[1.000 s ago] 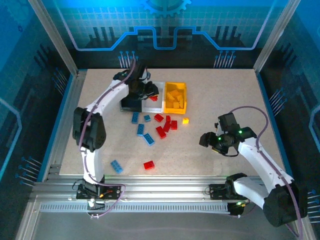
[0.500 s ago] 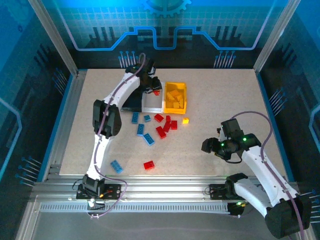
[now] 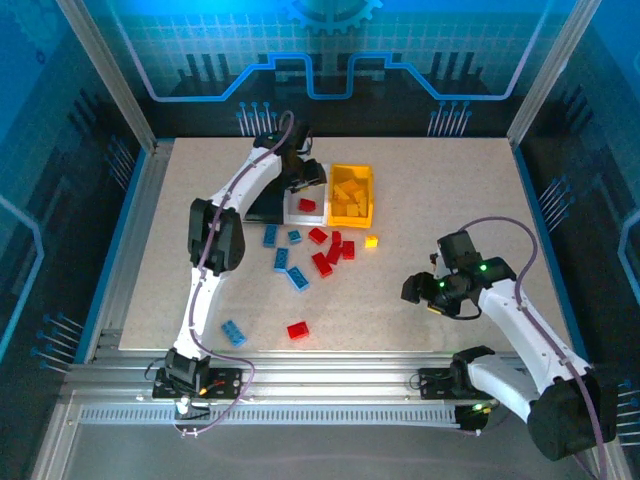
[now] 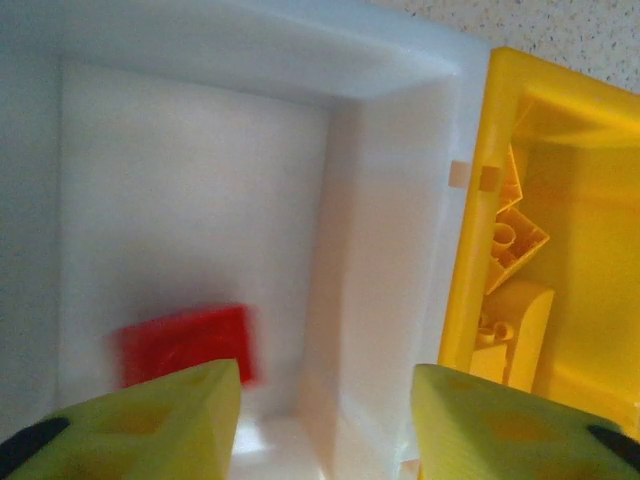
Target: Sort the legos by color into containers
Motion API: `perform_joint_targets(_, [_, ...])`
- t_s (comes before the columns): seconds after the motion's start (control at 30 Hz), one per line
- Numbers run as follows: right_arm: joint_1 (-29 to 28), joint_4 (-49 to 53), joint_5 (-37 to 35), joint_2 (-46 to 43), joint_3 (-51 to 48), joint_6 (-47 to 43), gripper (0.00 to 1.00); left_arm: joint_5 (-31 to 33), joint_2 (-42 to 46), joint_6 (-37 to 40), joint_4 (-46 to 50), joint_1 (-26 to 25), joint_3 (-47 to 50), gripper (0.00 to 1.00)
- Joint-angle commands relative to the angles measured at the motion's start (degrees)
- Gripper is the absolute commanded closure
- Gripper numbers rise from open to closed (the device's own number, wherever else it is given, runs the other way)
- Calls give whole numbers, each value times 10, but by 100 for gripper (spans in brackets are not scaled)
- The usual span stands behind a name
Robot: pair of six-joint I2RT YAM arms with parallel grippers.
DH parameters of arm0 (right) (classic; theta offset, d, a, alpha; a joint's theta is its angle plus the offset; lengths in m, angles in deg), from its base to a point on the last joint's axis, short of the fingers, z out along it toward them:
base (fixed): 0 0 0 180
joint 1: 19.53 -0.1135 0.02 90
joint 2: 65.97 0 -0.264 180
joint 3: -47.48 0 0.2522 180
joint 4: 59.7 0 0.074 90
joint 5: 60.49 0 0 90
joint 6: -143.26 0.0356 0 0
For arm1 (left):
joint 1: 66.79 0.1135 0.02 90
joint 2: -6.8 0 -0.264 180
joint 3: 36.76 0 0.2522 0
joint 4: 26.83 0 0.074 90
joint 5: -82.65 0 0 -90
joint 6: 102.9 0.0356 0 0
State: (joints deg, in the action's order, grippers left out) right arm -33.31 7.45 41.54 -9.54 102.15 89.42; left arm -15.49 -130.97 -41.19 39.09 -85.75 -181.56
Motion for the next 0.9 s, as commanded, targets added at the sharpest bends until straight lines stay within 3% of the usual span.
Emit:
perform_joint_targets(0.0, [10,16,-5,4,21,-11,32,4,40,7,6,3,22,44])
perform_joint_targets(0.13, [10,3,-1,9,11,-14,32,19,109,25,1,-9,65,40])
perform_joint_targets(0.3, [10,-10,23,48,8,-26,32,64,239,47,11,-54,200,34])
perform_joint_targets(0.5, [9,-8,28,74,22,-42,32,90,412,47,12,-157,440,25])
perform_joint_targets(0.7, [3,-3,38,61,19,-27,32,63,522,135,-15,-283,648,21])
perform_joint_targets(0.87, [-12,-12,36,23,-1,19,32,75,568,148,-24,-301,739,22])
